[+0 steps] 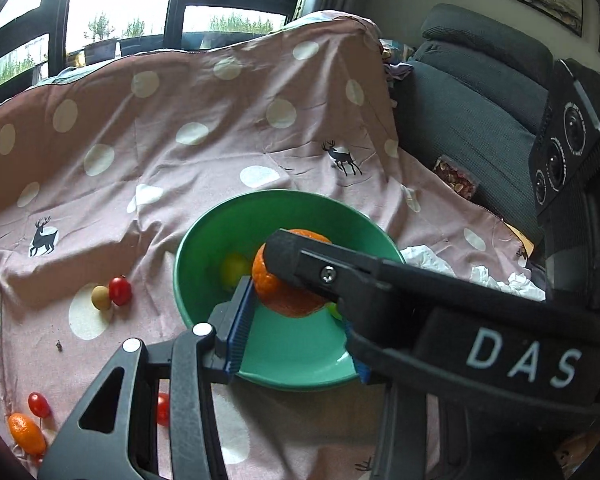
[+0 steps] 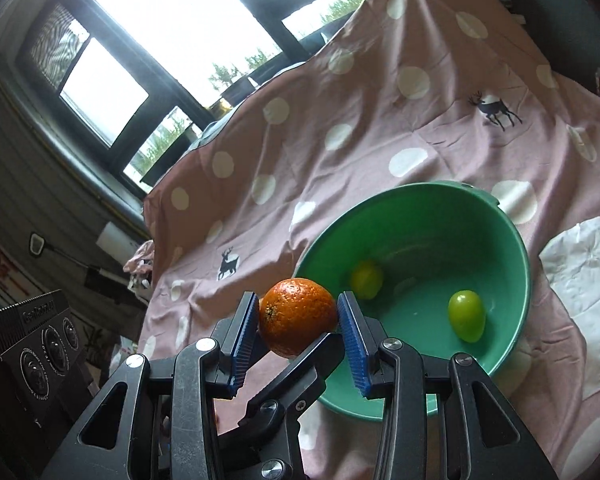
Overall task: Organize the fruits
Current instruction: 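Carry the tangerine with the right tool over the green bowl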
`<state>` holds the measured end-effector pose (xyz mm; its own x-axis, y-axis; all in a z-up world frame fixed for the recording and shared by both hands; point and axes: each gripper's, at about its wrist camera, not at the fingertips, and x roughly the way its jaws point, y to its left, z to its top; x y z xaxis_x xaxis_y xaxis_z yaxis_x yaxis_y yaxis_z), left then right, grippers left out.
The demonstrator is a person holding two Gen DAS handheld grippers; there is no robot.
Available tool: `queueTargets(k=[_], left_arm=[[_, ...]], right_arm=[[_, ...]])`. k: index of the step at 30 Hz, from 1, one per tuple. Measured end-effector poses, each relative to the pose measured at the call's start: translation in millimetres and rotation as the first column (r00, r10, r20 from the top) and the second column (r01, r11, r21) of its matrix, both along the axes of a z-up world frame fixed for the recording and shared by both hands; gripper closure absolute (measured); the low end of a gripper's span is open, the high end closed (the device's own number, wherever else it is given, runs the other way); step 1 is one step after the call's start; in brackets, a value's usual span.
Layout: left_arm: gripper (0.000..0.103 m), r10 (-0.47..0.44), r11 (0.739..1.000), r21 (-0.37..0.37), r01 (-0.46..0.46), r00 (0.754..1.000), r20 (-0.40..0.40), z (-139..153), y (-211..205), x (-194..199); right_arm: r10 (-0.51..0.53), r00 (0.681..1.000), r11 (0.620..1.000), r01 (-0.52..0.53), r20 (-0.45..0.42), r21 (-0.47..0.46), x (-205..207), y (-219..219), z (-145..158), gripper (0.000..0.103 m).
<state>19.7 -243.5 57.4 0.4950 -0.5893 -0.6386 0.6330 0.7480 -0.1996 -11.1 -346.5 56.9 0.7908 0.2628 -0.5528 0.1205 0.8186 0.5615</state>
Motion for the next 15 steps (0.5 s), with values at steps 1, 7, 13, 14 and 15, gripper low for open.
queueTargets(k=[1, 7, 13, 14, 15], left_arm=[[0.061, -0.006, 1.0, -0.001, 0.006, 1.0, -0.009, -1.7, -4.0, 0.8], [0.061, -0.034, 0.999, 0.002, 0.034, 0.998, -0.052, -14.9, -21.4, 7.2], [0.061, -0.054, 0.999, 0.002, 0.054, 0.994, -0.09, -25.8, -32.1, 12.1], [0.061, -0.057, 0.998, 0.0, 0.057, 0.994, -0.096, -26.9, -32.9, 13.0], [0.061, -0.059, 0.998, -0.002, 0.059, 0.993, -0.103, -28.1, -33.9, 13.8]], right_arm=[[-0.01, 1.0, 1.0, 0.01, -0.007, -0.001, 0.0, -3.1, -1.7, 0.059], [-0.061, 0.997, 0.998, 0.06, -0.057, -0.013, 2.0, -16.8, -11.8, 0.059], [-0.091, 0.991, 0.996, 0.09, -0.103, -0.016, 5.0, -26.2, -21.8, 0.059], [-0.095, 0.99, 0.995, 0.093, -0.108, -0.017, 4.9, -27.4, -22.8, 0.059], [-0.098, 0.989, 0.995, 0.096, -0.112, -0.019, 5.6, -28.1, -23.6, 0.059]])
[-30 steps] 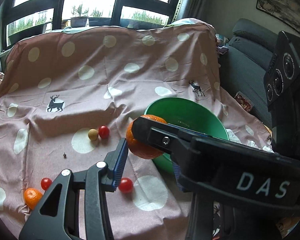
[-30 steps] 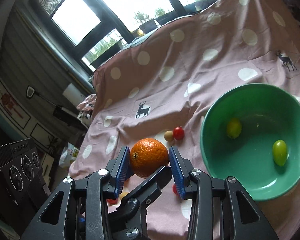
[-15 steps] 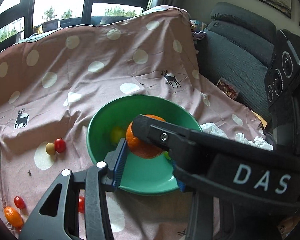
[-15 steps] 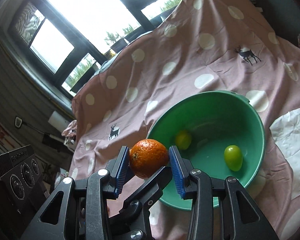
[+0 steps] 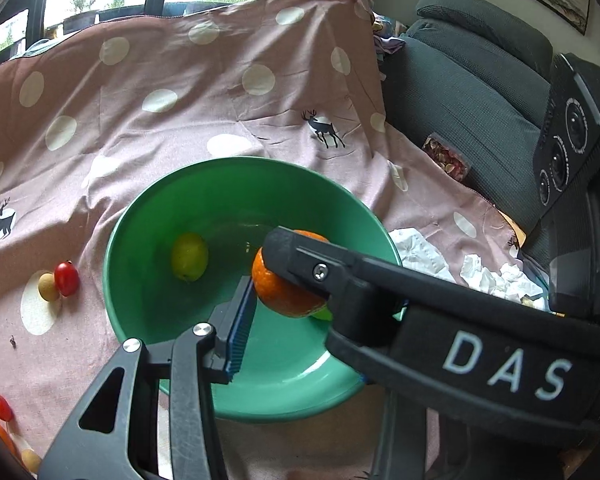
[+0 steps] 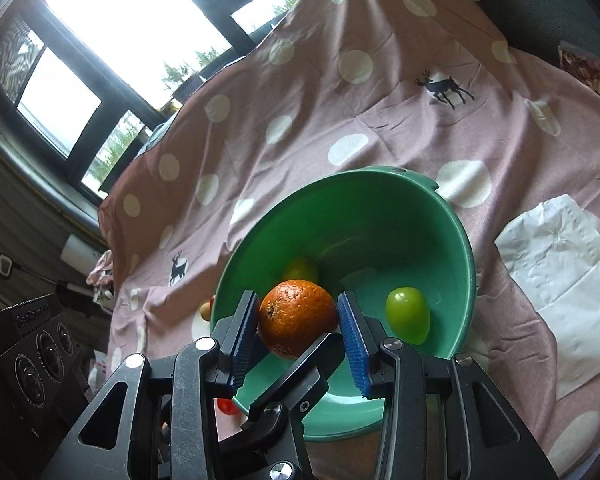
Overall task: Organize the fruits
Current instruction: 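Carry the tangerine with the right tool over the green bowl, then lower the tangerine into the bowl and open the right tool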
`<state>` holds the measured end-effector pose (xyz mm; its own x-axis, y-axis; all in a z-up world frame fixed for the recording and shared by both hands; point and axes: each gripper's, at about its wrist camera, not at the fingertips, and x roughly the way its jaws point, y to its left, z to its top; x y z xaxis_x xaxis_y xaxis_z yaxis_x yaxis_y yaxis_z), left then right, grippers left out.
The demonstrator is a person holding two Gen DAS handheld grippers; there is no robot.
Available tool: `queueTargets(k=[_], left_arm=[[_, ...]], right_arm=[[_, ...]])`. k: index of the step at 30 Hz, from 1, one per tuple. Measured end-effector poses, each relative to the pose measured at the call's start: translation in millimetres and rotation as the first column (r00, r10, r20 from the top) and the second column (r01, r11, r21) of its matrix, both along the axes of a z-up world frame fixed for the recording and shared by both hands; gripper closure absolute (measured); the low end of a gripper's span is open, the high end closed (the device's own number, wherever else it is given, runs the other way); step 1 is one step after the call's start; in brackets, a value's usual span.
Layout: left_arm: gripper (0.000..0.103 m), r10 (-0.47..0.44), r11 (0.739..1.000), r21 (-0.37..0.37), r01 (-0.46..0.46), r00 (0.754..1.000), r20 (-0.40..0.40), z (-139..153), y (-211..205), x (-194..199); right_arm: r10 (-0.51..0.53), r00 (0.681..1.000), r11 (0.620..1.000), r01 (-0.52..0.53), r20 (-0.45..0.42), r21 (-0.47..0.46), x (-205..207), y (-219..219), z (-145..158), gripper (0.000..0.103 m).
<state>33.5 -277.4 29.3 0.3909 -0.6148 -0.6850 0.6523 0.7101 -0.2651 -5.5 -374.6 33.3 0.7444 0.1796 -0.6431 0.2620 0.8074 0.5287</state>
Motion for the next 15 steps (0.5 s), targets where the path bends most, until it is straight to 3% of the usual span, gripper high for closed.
queueTargets(k=[15], left_arm=[[0.061, -0.021, 1.0, -0.01, 0.02, 0.996, -0.085, -14.8, -5.4, 8.8]], right_arm=[[-0.023, 0.997, 1.0, 0.022, -0.07, -0.016, 7.3, -4.5, -11.1, 0.059]])
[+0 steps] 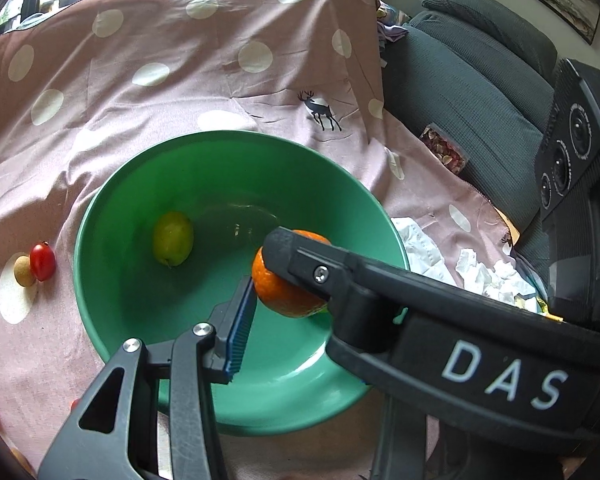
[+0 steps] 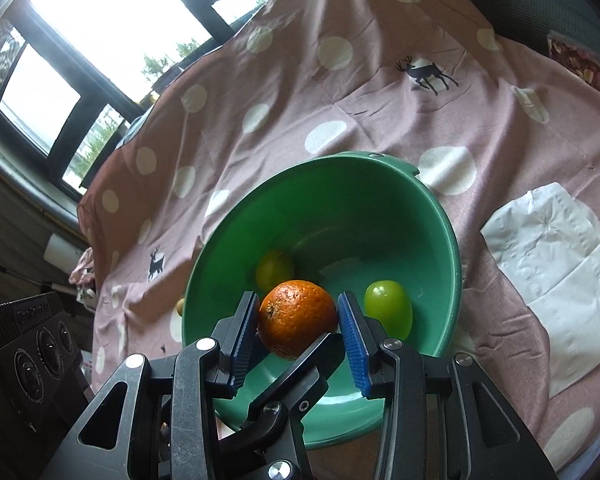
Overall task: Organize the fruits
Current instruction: 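Lower the tangerine into the bowl and open the right tool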
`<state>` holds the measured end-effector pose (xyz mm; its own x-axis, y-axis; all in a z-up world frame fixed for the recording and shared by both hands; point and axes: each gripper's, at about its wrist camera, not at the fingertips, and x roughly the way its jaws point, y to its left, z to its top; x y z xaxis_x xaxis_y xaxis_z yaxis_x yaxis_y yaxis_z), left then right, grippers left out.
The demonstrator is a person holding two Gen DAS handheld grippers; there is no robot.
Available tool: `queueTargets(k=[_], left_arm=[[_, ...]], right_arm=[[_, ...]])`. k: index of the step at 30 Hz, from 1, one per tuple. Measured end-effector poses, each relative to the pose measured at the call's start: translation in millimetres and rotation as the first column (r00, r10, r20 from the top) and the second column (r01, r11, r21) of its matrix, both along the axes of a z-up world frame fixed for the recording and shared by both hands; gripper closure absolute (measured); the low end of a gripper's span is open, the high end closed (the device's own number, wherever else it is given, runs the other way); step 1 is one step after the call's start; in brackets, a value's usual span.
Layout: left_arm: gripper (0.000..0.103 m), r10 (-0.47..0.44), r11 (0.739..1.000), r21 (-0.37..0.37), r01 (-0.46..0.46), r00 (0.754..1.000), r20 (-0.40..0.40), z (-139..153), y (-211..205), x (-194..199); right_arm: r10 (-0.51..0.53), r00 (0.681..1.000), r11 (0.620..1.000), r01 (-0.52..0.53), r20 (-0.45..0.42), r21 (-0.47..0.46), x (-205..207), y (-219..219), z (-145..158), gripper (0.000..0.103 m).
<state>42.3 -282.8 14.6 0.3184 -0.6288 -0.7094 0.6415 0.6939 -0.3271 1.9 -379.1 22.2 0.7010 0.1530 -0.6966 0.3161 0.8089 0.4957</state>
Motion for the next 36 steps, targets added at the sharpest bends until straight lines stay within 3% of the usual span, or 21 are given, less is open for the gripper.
queueTargets(k=[19, 25, 27, 32, 36], left_arm=[[0.061, -0.011, 1.0, 0.005, 0.011, 0.999, -0.046, -7.7, -5.4, 5.4], [0.062, 0.004, 1.0, -0.009, -0.004, 1.0, -0.005, 0.3, 1.1, 0.0], [0.061, 0.005, 1.0, -0.014, -0.005, 1.0, -0.002, 3.4, 4.8, -1.1], [0.059, 0.021, 0.999, -0.03, -0.02, 0.999, 0.041, 17.6, 20.5, -7.3], [0.055, 0.051, 0.998, -0.031, -0.048, 0.993, 0.105, 29.2, 37.1, -17.0]], right_arm=[[-0.017, 0.999, 1.0, 0.017, -0.039, -0.011, 1.9, -3.1, -5.6, 0.059], [-0.045, 0.998, 0.999, 0.044, -0.043, -0.023, 1.4, -4.8, -6.1, 0.059], [-0.045, 0.999, 0.999, 0.044, -0.026, -0.014, -0.2, -5.4, -4.3, 0.052], [-0.085, 0.996, 0.995, 0.085, 0.003, -0.056, -4.8, -6.3, 3.9, 0.05], [-0.099, 0.995, 0.992, 0.099, -0.005, -0.079, -3.1, -4.6, 4.6, 0.05]])
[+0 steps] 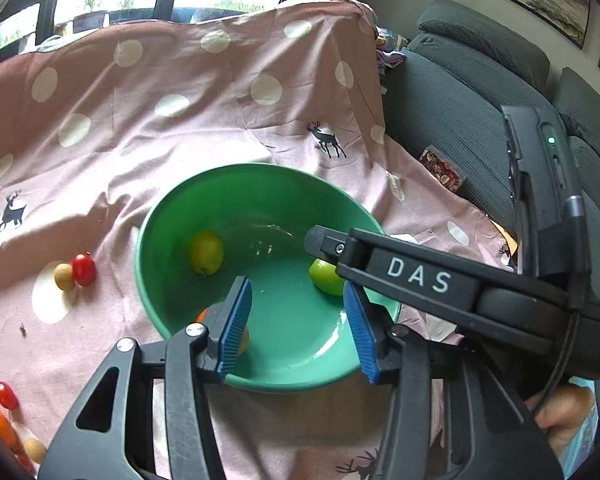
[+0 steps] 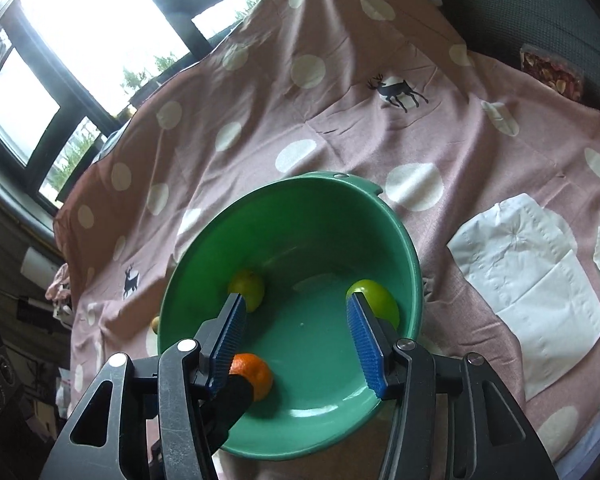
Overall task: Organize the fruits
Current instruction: 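Move the right tool back toward the second tangerine on the sheet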
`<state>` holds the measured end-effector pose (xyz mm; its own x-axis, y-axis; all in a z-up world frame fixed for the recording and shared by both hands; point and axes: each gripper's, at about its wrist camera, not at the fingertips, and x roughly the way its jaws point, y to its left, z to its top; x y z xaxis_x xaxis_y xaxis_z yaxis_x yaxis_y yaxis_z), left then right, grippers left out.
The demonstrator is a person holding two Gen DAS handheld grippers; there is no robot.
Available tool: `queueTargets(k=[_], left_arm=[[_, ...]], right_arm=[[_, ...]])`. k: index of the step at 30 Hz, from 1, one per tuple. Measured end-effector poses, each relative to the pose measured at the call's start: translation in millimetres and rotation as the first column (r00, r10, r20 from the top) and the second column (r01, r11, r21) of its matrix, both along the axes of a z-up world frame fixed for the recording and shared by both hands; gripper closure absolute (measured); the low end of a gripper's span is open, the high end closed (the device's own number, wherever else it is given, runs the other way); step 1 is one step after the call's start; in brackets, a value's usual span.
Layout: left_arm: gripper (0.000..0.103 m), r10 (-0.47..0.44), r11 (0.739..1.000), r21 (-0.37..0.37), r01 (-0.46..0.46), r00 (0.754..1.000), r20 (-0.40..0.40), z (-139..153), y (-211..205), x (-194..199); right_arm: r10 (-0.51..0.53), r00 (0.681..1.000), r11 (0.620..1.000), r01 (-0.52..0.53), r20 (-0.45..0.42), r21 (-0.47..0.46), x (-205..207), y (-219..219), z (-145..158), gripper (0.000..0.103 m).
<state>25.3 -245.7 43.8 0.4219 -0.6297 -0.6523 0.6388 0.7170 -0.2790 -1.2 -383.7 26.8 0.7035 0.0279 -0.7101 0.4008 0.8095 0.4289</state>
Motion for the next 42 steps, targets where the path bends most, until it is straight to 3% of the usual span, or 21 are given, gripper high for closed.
queueTargets(k=[4, 8, 11, 18, 23, 25, 27, 30, 33, 36, 38, 42], left_arm=[[0.052, 0.027, 1.0, -0.011, -0.027, 0.999, 0.023, 7.7, 18.1, -5.6], [0.048, 0.071, 0.997, -0.018, -0.07, 0.997, 0.035, 15.1, 45.1, -8.2], [0.046, 0.134, 0.991, -0.027, -0.133, 0.99, 0.04, 19.3, 73.3, -9.5], [0.041, 0.258, 0.966, -0.029, -0.257, 0.964, 0.058, 31.5, 130.2, -9.2], [0.041, 0.321, 0.946, 0.016, -0.325, 0.94, 0.116, 34.5, 167.7, -13.7], [0.041, 0.357, 0.933, 0.0, -0.359, 0.929, 0.1, 31.4, 190.0, -13.9], [0.041, 0.411, 0.911, -0.016, -0.412, 0.908, 0.083, 25.4, 214.4, -12.8], [0.041, 0.509, 0.86, -0.014, -0.51, 0.856, 0.09, 13.6, 244.2, -14.6], [0.041, 0.553, 0.833, -0.004, -0.553, 0.832, 0.048, 2.9, 267.5, -5.3], [0.041, 0.616, 0.788, -0.023, -0.616, 0.787, 0.019, -1.0, 290.4, -1.7], [0.041, 0.632, 0.774, -0.032, -0.632, 0.774, -0.013, -5.5, 302.0, 1.5], [0.042, 0.682, 0.73, 0.002, -0.683, 0.729, -0.054, -16.6, 317.0, 10.1]], right_arm=[[-0.008, 1.0, 0.999, 0.008, -0.007, -0.041, 1.2, 6.9, 3.2, 0.049], [-0.019, 1.0, 0.995, 0.019, 0.0, -0.096, 1.8, 15.2, 8.4, 0.035], [-0.007, 1.0, 0.994, 0.008, 0.007, -0.11, 4.3, 21.9, 10.9, 0.034], [0.034, 0.999, 0.978, -0.034, -0.008, -0.206, 16.3, 49.0, 12.3, 0.029], [0.072, 0.997, 0.966, -0.073, -0.014, -0.249, 24.2, 67.5, 12.2, 0.028], [0.092, 0.996, 0.959, -0.093, -0.018, -0.267, 26.7, 75.1, 12.2, 0.027], [0.104, 0.994, 0.955, -0.104, -0.012, -0.277, 27.9, 81.7, 13.1, 0.027], [0.133, 0.991, 0.949, -0.127, 0.003, -0.29, 29.0, 92.9, 15.2, 0.027], [0.176, 0.984, 0.94, -0.164, 0.013, -0.299, 29.2, 105.5, 15.0, 0.027], [0.193, 0.981, 0.937, -0.182, 0.009, -0.299, 30.8, 118.0, 13.6, 0.027], [0.207, 0.978, 0.932, -0.192, 0.016, -0.308, 30.6, 129.0, 14.7, 0.027], [0.269, 0.961, 0.89, -0.22, 0.069, -0.398, 24.7, 163.4, 23.1, 0.027]])
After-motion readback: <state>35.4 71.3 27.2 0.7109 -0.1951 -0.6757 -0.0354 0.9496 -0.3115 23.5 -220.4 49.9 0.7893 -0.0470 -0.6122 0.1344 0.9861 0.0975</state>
